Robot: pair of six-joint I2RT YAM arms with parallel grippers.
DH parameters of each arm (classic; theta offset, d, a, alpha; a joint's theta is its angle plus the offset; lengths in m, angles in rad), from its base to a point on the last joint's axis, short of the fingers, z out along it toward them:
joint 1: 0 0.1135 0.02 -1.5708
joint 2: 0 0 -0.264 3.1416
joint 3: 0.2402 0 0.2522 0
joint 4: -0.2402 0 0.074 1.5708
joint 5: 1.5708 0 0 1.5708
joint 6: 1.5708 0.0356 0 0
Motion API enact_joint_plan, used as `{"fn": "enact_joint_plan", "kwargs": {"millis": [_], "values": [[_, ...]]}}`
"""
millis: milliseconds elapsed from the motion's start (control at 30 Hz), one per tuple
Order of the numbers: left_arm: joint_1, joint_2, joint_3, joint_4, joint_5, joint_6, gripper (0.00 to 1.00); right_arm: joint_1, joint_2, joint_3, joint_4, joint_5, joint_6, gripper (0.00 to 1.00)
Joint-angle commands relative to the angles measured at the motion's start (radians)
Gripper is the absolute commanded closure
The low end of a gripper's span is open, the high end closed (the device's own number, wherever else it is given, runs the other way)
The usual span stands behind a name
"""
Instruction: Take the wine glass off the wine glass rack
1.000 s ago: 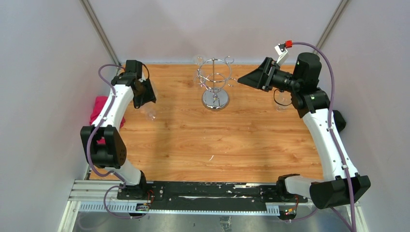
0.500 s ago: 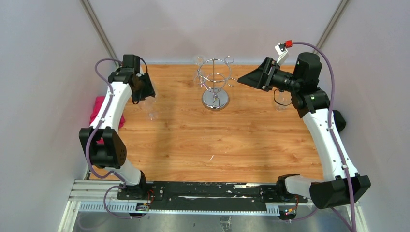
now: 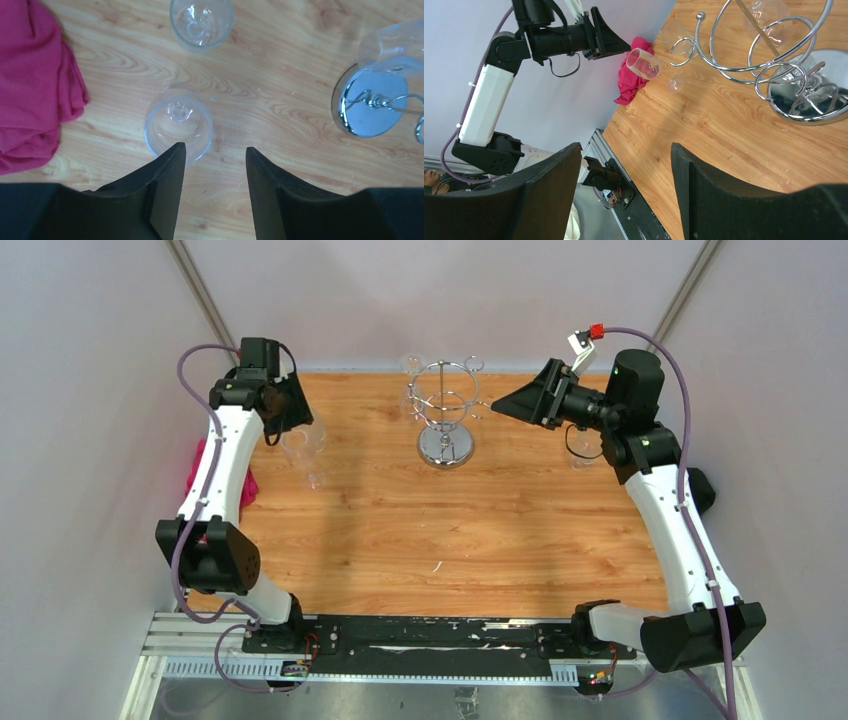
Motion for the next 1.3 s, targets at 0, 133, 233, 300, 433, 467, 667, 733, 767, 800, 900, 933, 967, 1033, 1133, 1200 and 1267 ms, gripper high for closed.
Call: {"fn": "enact_joint_plan", "kwargs": {"millis": [0,133,233,300,433,467,667,733,767,800,900,933,967,1033,1133,1200,1267], "values": [[0.005,-0.059,0.057,-0.029,-0.017,0.002,0.47,-0.015,-0.006,-0.014,0.021,-0.012,0.009,0.29],[0.003,-0.095,0.105,-0.024,0.028,-0.014,0.45,-0.015,-0.004,-0.017,0.023,-0.014,0.010,0.29],[-0.015,-0.083,0.181,-0.016,0.119,-0.012,0.44,-0.015,-0.005,-0.018,0.025,-0.011,0.011,0.29],[-0.052,-0.066,0.241,0.003,0.156,-0.020,0.43,-0.015,-0.006,-0.017,0.026,-0.009,0.009,0.29],[-0.080,-0.046,0.236,0.198,0.387,-0.101,0.38,-0.015,-0.008,-0.017,0.025,-0.007,0.006,0.29],[-0.080,-0.045,0.186,0.297,0.493,-0.150,0.37,-0.015,-0.009,-0.017,0.025,-0.007,0.006,0.29],[-0.082,-0.028,-0.039,0.844,0.698,-0.501,0.34,-0.016,-0.006,-0.012,0.013,-0.007,-0.002,0.29],[-0.085,-0.002,-0.027,0.862,0.683,-0.515,0.34,-0.016,-0.003,-0.009,0.007,-0.006,-0.008,0.29],[-0.087,0.014,-0.015,0.860,0.675,-0.515,0.34,-0.017,-0.001,-0.010,0.006,-0.005,-0.009,0.29],[-0.089,0.032,0.004,0.852,0.667,-0.511,0.33,-0.016,0.001,-0.009,0.006,-0.002,-0.010,0.29],[-0.102,0.103,0.088,0.772,0.634,-0.462,0.33,-0.016,0.013,-0.005,0.006,0.002,-0.009,0.29],[-0.109,0.129,0.114,0.739,0.623,-0.437,0.33,-0.017,0.016,-0.004,0.007,0.003,-0.008,0.29],[-0.112,0.155,0.138,0.719,0.612,-0.423,0.33,-0.017,0.020,-0.002,0.007,0.004,-0.010,0.29],[-0.114,0.207,0.167,0.709,0.601,-0.411,0.33,-0.017,0.030,0.004,0.008,0.009,-0.010,0.29],[-0.116,0.260,0.197,0.685,0.576,-0.391,0.33,-0.016,0.042,0.012,0.008,0.011,-0.011,0.30],[-0.116,0.305,0.228,0.661,0.560,-0.374,0.33,-0.016,0.053,0.020,0.007,0.012,-0.011,0.30],[-0.117,0.334,0.246,0.649,0.557,-0.366,0.34,-0.016,0.062,0.022,0.008,0.017,-0.013,0.30]]}}
